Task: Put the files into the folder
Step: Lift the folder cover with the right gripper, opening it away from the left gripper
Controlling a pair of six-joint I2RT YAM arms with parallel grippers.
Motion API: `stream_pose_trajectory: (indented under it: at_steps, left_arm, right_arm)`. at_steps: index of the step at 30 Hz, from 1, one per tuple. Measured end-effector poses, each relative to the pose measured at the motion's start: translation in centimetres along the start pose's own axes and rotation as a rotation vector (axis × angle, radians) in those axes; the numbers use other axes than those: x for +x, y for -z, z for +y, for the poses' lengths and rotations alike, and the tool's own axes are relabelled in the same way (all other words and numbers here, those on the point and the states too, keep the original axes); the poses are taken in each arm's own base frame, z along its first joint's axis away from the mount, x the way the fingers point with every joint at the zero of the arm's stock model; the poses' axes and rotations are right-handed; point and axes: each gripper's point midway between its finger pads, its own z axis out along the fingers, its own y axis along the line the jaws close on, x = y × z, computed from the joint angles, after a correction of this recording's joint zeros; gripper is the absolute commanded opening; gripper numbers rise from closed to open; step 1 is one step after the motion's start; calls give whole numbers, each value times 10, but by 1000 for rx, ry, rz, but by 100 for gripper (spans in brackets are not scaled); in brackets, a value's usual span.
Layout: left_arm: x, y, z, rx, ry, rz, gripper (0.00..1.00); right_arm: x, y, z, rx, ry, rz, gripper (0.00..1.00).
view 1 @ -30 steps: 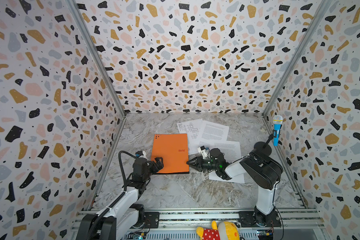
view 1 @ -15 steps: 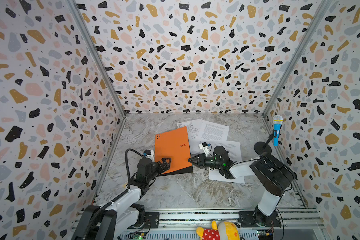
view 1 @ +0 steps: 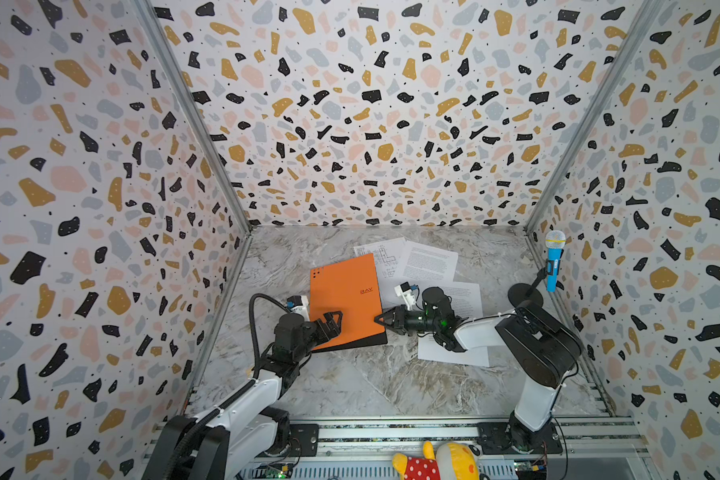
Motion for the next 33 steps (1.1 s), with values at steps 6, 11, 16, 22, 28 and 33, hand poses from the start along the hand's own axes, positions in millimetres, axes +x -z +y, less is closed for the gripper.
stream_pose_trajectory:
  at_steps: [6, 11, 16, 22, 28, 33]
  left_arm:
    - [-19, 10, 22, -152, -24, -47, 99]
    - [-26, 15, 43, -250, -28, -57, 100]
    - [3, -4, 49, -231, -8, 78, 100]
    - [11, -17, 36, -143, 10, 129, 99]
    - [-3, -28, -1, -6, 3, 98, 100]
    - [2, -36, -22, 68, 9, 114, 100]
  right_arm:
    - [0, 0, -2, 7, 10, -1, 0]
    - [0, 3, -1, 24, 16, -2, 0]
    - [-7, 10, 19, 27, 62, -17, 0]
    - [-17, 24, 47, 51, 140, -50, 0]
    - [-18, 32, 46, 113, 163, -59, 0]
    - [-18, 33, 41, 155, 168, -50, 0]
